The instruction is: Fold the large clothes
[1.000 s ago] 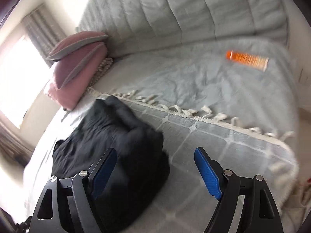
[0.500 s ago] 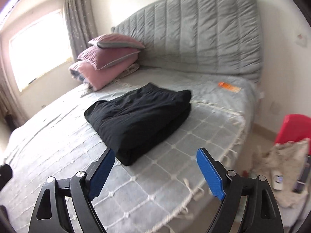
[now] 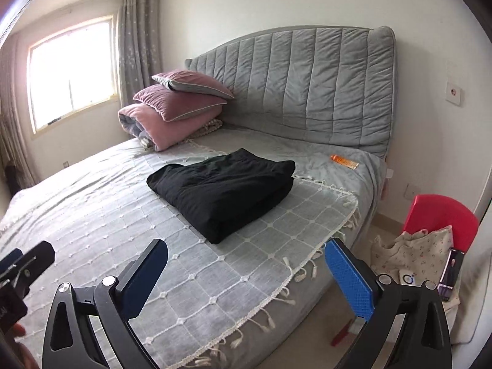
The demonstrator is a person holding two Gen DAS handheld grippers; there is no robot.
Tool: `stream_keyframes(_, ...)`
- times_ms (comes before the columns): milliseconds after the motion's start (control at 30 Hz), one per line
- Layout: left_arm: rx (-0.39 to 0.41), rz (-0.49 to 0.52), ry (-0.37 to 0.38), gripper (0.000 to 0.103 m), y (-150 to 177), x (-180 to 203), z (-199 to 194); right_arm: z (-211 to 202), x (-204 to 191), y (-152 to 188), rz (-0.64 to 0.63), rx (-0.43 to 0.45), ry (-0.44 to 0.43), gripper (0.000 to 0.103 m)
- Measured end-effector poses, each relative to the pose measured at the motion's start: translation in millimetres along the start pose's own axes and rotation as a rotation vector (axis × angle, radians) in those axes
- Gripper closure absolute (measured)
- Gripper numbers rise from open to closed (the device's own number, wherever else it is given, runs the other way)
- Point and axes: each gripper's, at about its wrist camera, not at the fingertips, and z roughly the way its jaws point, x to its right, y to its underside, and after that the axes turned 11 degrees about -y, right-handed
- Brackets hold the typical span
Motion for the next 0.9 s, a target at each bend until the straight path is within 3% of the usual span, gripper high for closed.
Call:
stream_keyframes(167, -0.033, -0.002, -0.032, 0.001, 9.6, 1.7, 5.9, 0.3, 5.7, 13.5, 0.073, -0.017, 0.004, 0.0)
stream_keyframes(367, -0.008, 0.025, -0.063, 0.001, 17.5, 13.7, 9.8, 6.8, 17.9, 29.4, 0.129, -0.016, 0.028, 0.0)
stream_keyframes(667, -0.045, 0.026, -0.067, 0.001, 23.9, 12.9, 34.1, 32.4, 16.5, 49.0, 0.054, -0.054, -0.021, 0.0)
stream_keyframes(767, -0.041, 0.017, -0.103, 0.001, 22.4, 11.5, 38.4, 27.0, 17.8, 47.0, 0.035, -0.032, -0.03, 0.0)
stream_keyframes(900, -0.064, 0.01, -0.057, 0.001, 20.3, 13.2, 45.1, 25.0, 22.3, 46.5, 0.038, -0.023, -0.019, 0.0)
